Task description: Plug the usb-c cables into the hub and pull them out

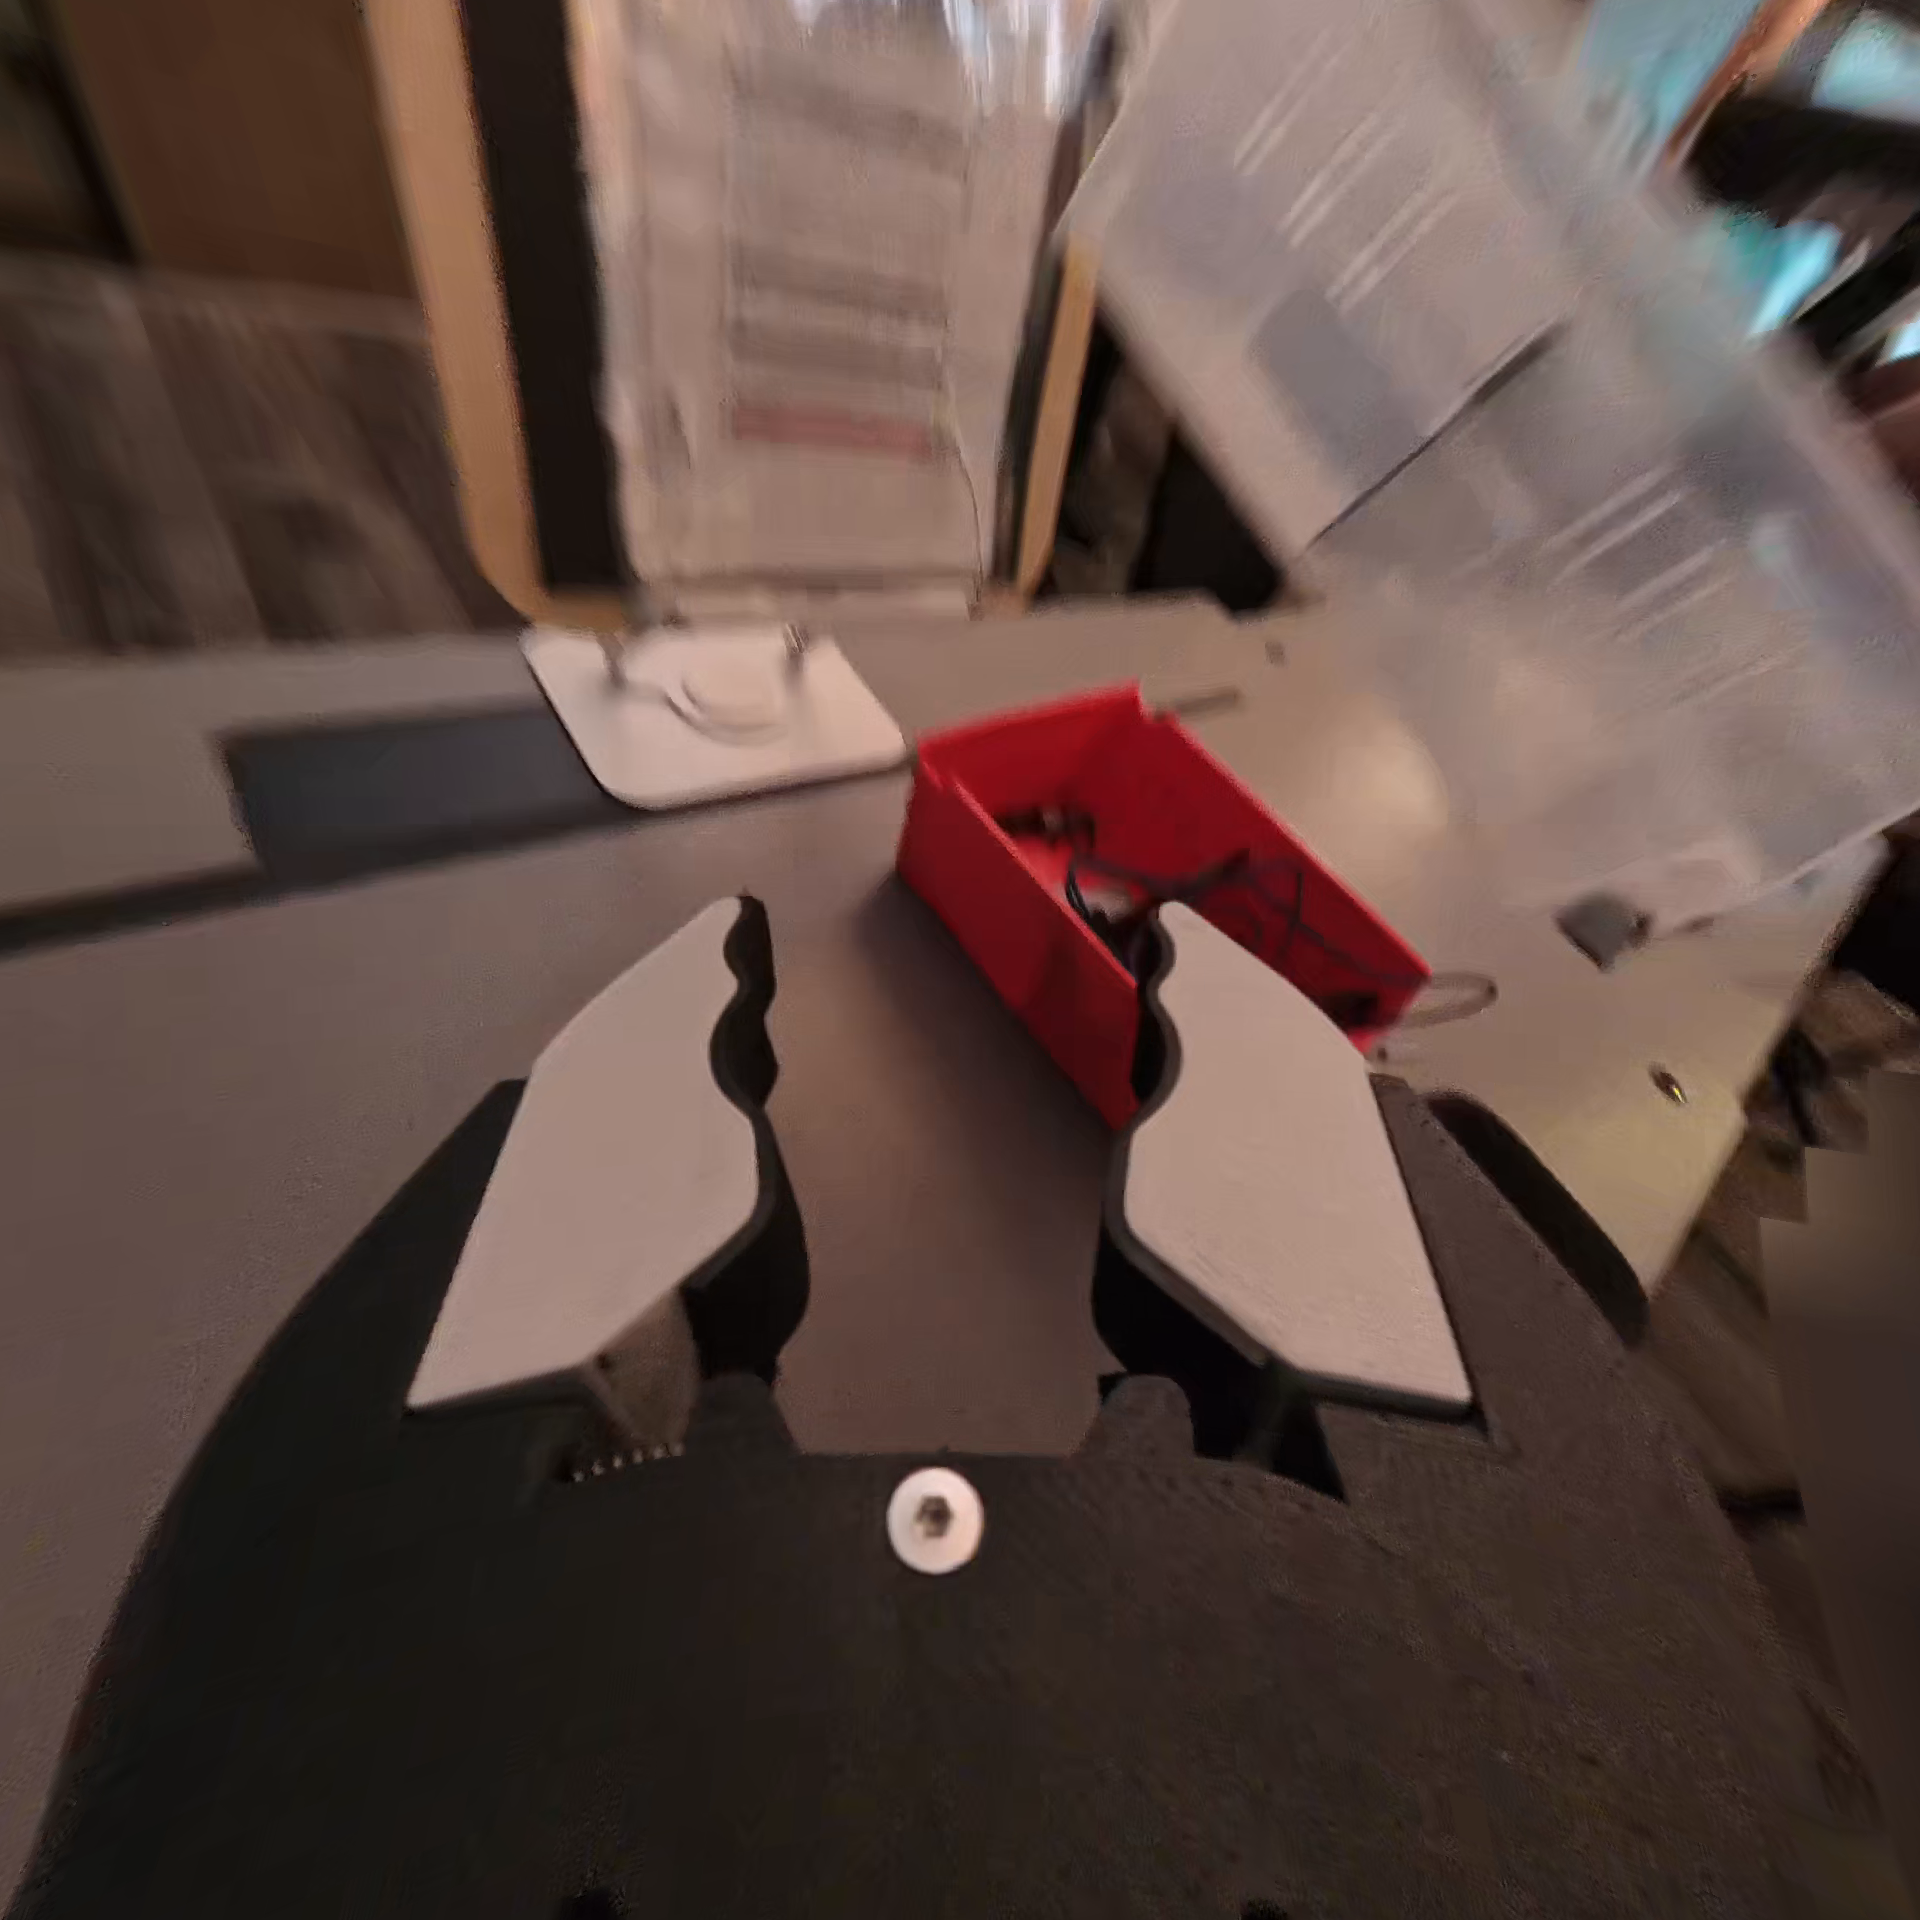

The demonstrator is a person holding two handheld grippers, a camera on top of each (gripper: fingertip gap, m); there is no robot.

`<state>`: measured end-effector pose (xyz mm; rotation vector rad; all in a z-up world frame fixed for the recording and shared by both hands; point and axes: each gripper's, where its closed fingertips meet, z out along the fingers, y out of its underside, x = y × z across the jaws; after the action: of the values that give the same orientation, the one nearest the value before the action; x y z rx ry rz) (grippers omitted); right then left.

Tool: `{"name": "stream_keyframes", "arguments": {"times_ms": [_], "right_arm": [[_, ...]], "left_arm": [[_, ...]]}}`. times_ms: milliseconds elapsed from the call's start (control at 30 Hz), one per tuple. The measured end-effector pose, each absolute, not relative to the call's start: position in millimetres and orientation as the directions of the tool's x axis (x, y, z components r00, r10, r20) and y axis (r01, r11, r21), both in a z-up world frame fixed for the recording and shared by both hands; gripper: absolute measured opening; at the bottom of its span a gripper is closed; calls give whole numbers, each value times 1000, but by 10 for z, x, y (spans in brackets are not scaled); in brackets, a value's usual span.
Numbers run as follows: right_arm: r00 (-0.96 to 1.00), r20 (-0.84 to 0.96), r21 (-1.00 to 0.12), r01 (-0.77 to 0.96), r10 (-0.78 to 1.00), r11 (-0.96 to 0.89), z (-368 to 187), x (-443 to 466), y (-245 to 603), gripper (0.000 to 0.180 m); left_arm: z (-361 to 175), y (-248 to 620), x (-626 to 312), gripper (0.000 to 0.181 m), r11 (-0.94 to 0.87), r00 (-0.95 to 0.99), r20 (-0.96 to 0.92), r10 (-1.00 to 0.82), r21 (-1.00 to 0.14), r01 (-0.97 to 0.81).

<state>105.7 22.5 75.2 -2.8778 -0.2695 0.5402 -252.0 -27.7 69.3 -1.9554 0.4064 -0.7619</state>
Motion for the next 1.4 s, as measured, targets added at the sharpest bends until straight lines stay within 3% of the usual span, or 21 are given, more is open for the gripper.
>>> {"name": "stream_keyframes", "arguments": {"times_ms": [67,167,300,500,633,767,1000,1400], "right_arm": [[938,-330,-260,16,104,-966,732,1747,136,4],[950,-304,-278,-162,-74,-947,524,2678,-82,4],[925,-302,-229,-305,-230,-925,19,3440,-484,4],[844,-388,-117,-443,-370,-889,-794,3863,-847,7],[844,-372,-69,-439,-385,-896,-1215,3983,-965,4],[871,-346,-32,-382,-349,-923,-1480,3977,-1009,4],[931,-286,33,-226,-226,-973,-1765,3723,-1016,5],[978,-187,41,-88,-94,-995,-1830,3082,-744,4]], "left_arm": [[356,-105,-2075,68,-608,646,450,-617,-794,-28],[-21,56,-1349,54,-706,491,591,-640,-704,-72],[-664,85,-734,49,-761,490,602,-631,-604,-238],[-1173,59,-549,44,-786,552,565,-614,-505,-357],[-1181,37,-461,26,-795,493,624,-606,-496,-349],[-1180,19,-549,22,-742,469,574,-671,-514,-431],[-1142,253,-1422,9,-739,612,426,-667,-481,-471],[-1090,343,-3666,4,-892,889,396,-229,-452,-29]]}}
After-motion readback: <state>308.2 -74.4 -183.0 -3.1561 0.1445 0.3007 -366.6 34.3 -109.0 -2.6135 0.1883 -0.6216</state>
